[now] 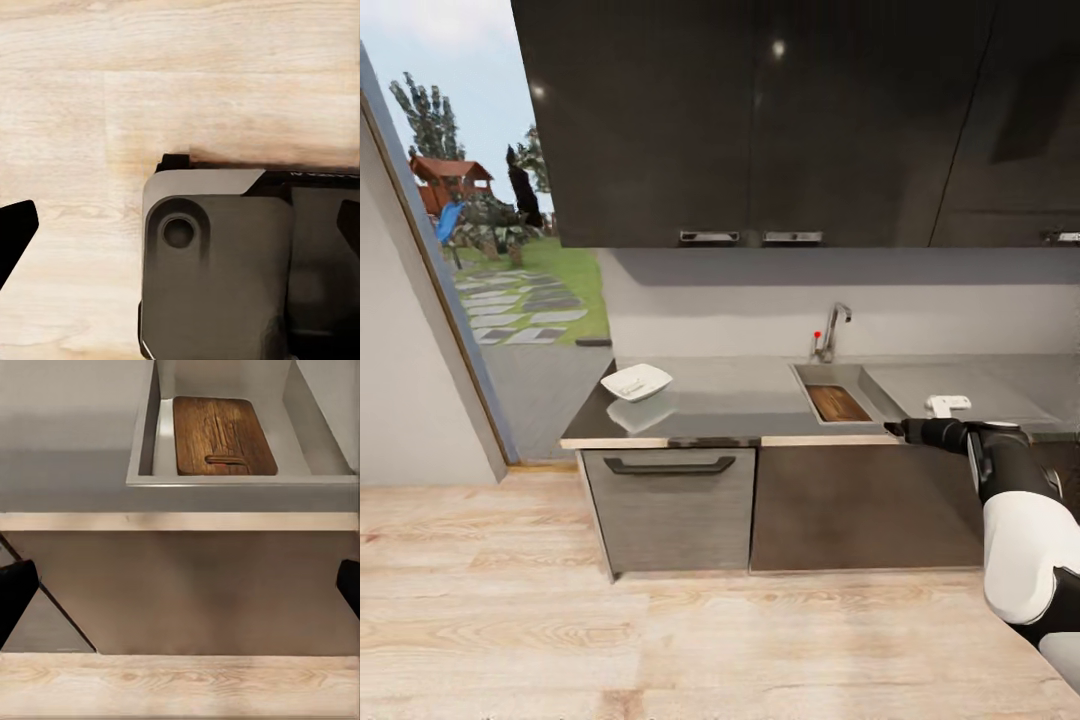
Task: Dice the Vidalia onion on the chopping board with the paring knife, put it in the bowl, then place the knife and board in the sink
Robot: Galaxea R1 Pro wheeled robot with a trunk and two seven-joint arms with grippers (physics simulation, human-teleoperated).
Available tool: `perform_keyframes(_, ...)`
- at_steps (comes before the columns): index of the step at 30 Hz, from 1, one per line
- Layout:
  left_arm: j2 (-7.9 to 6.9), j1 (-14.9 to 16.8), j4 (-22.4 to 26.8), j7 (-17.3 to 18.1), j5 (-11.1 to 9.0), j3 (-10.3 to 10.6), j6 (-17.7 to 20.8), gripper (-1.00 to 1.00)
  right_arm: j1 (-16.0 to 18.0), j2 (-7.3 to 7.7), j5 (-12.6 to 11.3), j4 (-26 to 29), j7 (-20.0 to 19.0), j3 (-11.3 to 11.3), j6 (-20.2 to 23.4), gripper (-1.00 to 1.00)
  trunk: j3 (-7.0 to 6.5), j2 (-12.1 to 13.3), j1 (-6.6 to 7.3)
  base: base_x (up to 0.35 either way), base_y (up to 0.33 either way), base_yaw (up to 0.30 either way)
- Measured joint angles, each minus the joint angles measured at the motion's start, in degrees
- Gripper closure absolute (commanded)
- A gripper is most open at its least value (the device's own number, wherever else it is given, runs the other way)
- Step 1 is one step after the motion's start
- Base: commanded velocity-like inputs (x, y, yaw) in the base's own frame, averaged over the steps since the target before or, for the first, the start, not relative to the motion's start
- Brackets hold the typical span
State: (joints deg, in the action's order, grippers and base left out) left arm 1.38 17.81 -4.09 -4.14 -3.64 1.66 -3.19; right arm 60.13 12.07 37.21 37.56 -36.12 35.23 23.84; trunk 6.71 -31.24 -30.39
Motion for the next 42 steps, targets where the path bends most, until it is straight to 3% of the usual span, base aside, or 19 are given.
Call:
perform_keyframes(5,0.05,-0.02,0.18,0.00,0.05,0.00,-2.12,-1.00,-0.10,0.29,0.19,-4.40,0.16,0.07,-0.38,-1.00,-0.45,0.00,0.02,-0.044,0.000,0.000)
perform_keyframes(7,0.15,-0.03,0.49,-0.03,0.05,-0.04,-2.94,-1.00,-0.57,0.55,1.88,-9.49,0.81,0.02,-2.37,-1.00,-0.63,0.01,0.02,-0.005,0.000,0.000)
perform_keyframes(8,0.23,-0.04,1.73,-0.12,0.14,-0.06,-3.68,-1.00,-2.62,0.59,4.60,-15.35,3.33,-0.04,-9.08,-1.00,-0.67,-0.02,0.03,-0.002,0.000,0.000)
perform_keyframes(9,0.28,-0.02,2.64,-0.21,0.20,-0.08,-3.95,-1.00,-5.47,0.61,5.54,-18.75,5.16,-0.09,-13.44,-1.00,-0.68,0.03,0.01,-0.001,0.000,0.000)
perform_keyframes(12,0.34,0.00,6.74,-0.38,0.44,-0.04,-4.22,-1.00,-11.45,0.50,6.21,-29.76,14.67,-0.21,-30.59,-1.00,-0.71,0.01,0.01,0.000,0.000,0.000)
perform_keyframes(13,0.18,0.00,8.00,-0.41,0.49,-0.06,-4.23,-1.00,-14.21,0.22,6.51,-33.09,19.93,-0.31,-37.43,-1.00,-0.71,-0.01,0.02,0.000,0.000,0.000)
perform_keyframes(14,-0.28,0.00,9.03,-0.42,0.52,-0.13,-4.27,-1.00,-17.92,-0.55,6.74,-34.79,24.26,-0.39,-42.83,-1.00,-0.71,-0.01,0.02,0.000,0.000,0.000)
perform_keyframes(15,-0.70,-0.01,9.84,-0.43,0.53,-0.15,-4.29,-1.00,-20.53,-1.42,6.86,-35.44,26.10,-0.41,-45.63,-1.00,-0.71,-0.01,0.02,0.000,0.000,0.000)
perform_keyframes(16,-1.19,0.01,11.61,-0.43,0.55,-0.17,-4.33,-1.00,-24.40,-3.25,7.00,-35.81,28.08,-0.24,-49.87,-1.00,-0.72,-0.02,0.02,0.000,0.000,0.000)
perform_keyframes(19,-1.62,-0.01,14.80,-0.45,0.46,-0.17,-4.76,-1.00,-30.24,-5.19,7.06,-36.40,29.18,-0.35,-53.72,-1.00,-0.72,-0.01,0.02,0.000,0.000,0.000)
perform_keyframes(23,-1.74,-0.01,15.50,-0.41,0.35,-0.04,-7.51,-1.00,-38.38,-8.37,7.10,-36.52,29.66,-0.34,-58.45,-1.00,-0.71,-0.01,0.02,0.000,0.000,0.000)
perform_keyframes(26,-1.81,-0.02,14.62,-0.40,0.34,0.03,-9.21,-1.00,-43.39,-9.90,6.97,-36.54,30.31,-0.21,-66.36,-1.00,-0.72,-0.01,0.02,0.000,0.000,0.000)
perform_keyframes(27,-1.84,-0.02,14.28,-0.39,0.35,0.06,-9.53,-1.00,-44.25,-10.60,6.68,-36.47,32.31,-0.11,-69.32,-1.00,-0.72,-0.01,0.02,0.000,0.000,0.000)
perform_keyframes(31,-1.95,-0.01,13.74,-0.33,0.37,0.13,-10.05,-1.00,-45.50,-12.60,6.12,-35.99,44.26,0.63,-74.82,-1.00,-0.73,-0.01,0.02,0.000,0.000,0.000)
perform_keyframes(33,-2.02,-0.01,13.63,-0.32,0.38,0.14,-10.12,-1.00,-45.65,-13.01,6.18,-35.54,47.32,0.55,-75.59,-1.00,-0.73,-0.01,0.01,0.000,0.000,0.000)
perform_keyframes(42,-2.07,-0.01,12.28,-0.33,0.38,0.14,-10.23,-1.00,-45.76,-14.73,6.55,-35.27,49.32,-0.05,-75.99,-1.00,-0.73,-0.01,0.01,0.000,0.000,0.000)
